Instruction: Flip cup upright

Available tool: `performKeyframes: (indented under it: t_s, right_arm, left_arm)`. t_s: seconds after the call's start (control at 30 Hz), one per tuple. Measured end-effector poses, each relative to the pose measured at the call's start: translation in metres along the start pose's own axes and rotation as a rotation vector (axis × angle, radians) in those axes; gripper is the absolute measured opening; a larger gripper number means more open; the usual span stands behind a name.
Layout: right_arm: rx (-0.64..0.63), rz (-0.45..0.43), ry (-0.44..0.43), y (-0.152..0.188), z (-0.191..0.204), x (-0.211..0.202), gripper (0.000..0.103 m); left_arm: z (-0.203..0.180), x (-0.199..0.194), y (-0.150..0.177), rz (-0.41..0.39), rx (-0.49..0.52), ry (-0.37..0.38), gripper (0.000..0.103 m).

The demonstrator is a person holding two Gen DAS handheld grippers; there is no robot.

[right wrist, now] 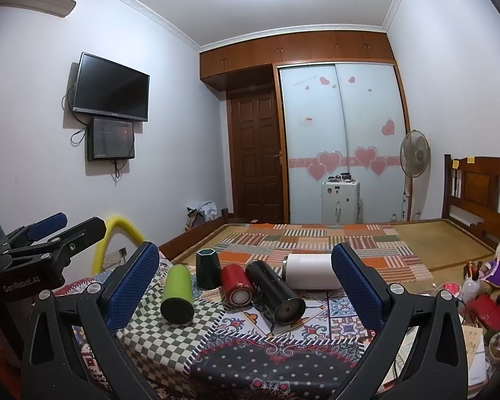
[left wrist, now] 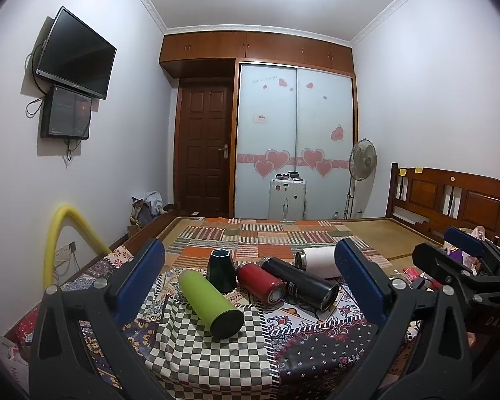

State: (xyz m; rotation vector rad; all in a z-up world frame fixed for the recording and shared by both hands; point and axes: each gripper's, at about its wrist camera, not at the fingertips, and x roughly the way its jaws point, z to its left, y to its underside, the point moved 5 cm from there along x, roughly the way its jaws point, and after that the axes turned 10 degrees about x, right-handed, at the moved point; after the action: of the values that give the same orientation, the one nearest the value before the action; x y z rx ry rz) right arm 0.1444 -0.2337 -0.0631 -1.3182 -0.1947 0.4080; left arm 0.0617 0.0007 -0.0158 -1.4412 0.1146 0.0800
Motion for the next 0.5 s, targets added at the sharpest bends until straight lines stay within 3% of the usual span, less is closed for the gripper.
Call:
performKeyframes:
  t_s: [0.5]
  right_arm:
    - [0.000, 0.000, 0.003, 0.0010, 0.0002, 0.0005, 0.103]
  left_arm:
    - [0.0004, 0.0028, -0.0003, 0.001, 0.002, -0.003, 0.103]
